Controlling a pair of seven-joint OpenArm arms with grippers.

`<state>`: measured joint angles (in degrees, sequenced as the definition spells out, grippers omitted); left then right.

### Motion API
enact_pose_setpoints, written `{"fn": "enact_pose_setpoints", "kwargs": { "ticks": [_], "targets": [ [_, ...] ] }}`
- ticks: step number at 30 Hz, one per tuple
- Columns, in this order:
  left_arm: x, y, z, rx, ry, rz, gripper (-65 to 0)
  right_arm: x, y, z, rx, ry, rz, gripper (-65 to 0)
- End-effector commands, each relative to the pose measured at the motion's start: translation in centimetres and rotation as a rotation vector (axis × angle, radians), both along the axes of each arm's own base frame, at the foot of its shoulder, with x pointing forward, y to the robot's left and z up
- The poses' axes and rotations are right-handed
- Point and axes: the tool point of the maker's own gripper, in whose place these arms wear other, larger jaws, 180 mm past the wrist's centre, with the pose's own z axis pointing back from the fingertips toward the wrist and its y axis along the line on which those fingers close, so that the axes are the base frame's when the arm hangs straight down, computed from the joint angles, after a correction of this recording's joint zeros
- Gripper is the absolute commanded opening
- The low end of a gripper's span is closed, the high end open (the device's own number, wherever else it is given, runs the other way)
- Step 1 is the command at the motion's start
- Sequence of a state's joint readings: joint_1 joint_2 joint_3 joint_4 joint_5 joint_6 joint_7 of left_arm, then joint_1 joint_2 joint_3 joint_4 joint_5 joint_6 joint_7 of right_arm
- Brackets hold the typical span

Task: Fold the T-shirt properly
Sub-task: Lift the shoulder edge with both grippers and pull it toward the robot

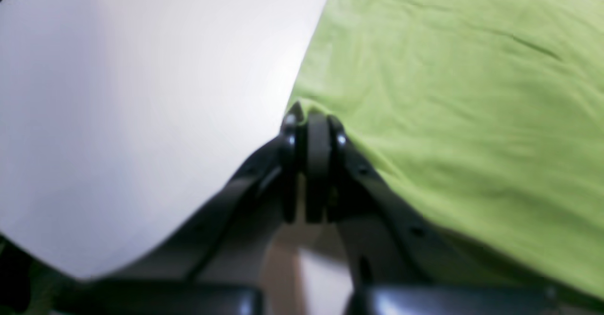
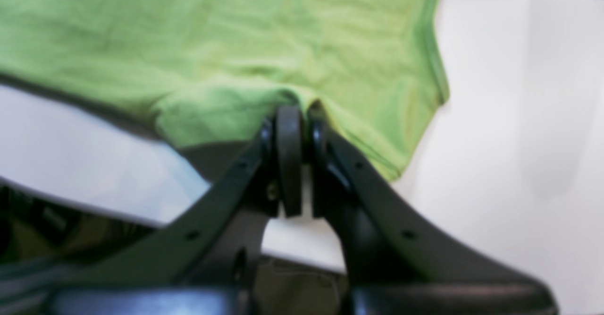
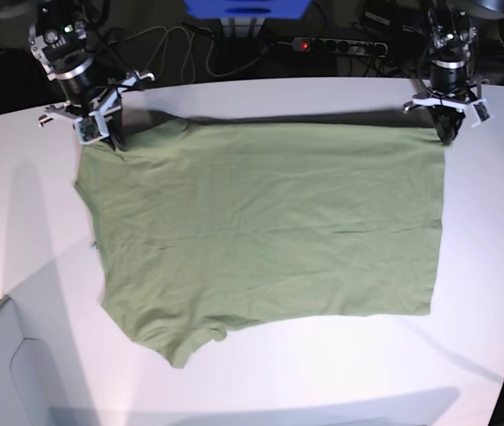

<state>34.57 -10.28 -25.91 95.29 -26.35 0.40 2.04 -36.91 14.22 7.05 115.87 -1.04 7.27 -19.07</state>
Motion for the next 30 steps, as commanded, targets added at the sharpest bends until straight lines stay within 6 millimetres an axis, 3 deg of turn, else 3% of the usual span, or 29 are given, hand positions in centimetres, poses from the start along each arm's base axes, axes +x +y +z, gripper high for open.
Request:
{"fn": "enact_pose_setpoints", "kwargs": {
  "ticks": [1,11,16,21,30],
  "targets": [
    [0.6,0.6,1.3,0.029,-0.045,0.001,-65.0,0.8,0.2,1.1,0.01,-0.047,0.012,-64.8],
    [3.7,0.6,2.9,0.029,-0.13,0.004,-65.0,5.0,-1.0,0.4,-0.023,-0.044,-0.019,-64.8],
    [5.0,0.4,3.5,0.026,-0.165,0.0,-65.0,6.8,0.4,-0.3,-0.003,-0.048,0.012,-64.8],
    [5.8,0.5,4.0,0.026,-0.188,0.003,-65.0,8.8,1.3,0.8,0.008,-0.096,0.033,-64.8],
    [6.7,1.9,1.7,-0.001,-0.162,0.052,-65.0,11.4,0.5,0.6,0.002,-0.113,0.014,-64.8]
  ]
}}
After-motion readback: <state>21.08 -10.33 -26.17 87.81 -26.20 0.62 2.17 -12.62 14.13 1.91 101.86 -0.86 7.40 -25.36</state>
